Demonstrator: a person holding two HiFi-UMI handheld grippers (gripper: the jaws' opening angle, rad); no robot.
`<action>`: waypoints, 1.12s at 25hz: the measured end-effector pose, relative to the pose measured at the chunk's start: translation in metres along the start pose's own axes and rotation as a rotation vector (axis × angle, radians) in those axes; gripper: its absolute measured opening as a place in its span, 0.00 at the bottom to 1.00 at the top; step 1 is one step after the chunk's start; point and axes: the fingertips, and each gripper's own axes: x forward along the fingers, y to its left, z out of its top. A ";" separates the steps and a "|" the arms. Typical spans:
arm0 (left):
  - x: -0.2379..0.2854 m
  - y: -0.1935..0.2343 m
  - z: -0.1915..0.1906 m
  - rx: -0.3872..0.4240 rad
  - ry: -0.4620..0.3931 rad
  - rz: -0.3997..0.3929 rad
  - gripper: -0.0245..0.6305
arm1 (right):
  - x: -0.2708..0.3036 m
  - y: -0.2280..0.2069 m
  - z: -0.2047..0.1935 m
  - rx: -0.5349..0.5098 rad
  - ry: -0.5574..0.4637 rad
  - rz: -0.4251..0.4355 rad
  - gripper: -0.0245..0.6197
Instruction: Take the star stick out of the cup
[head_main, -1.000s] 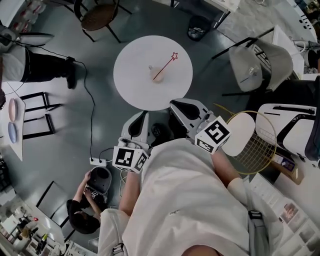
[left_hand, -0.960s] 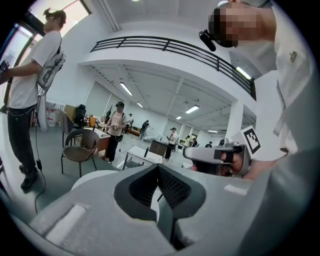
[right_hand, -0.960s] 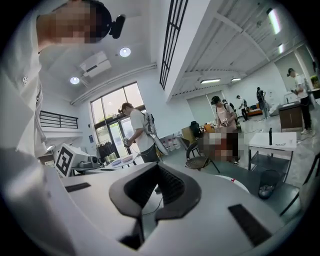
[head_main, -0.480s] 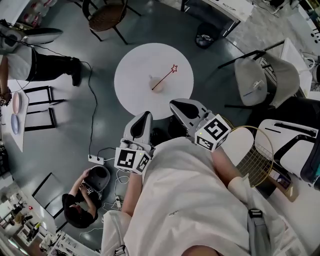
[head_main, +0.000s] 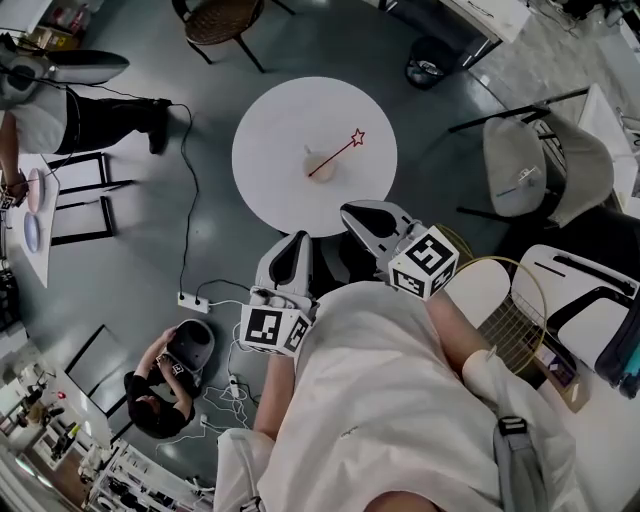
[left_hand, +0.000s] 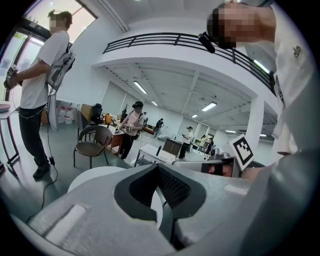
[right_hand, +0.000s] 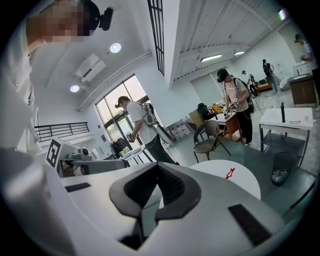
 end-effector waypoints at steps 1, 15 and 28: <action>0.001 0.000 0.000 -0.002 0.003 -0.003 0.05 | 0.002 -0.001 -0.002 0.006 0.005 -0.001 0.05; -0.002 0.014 -0.004 0.000 0.038 -0.022 0.05 | 0.036 -0.027 -0.036 0.048 0.075 -0.055 0.05; -0.011 0.022 -0.009 -0.017 0.043 0.000 0.05 | 0.056 -0.055 -0.091 0.091 0.200 -0.075 0.12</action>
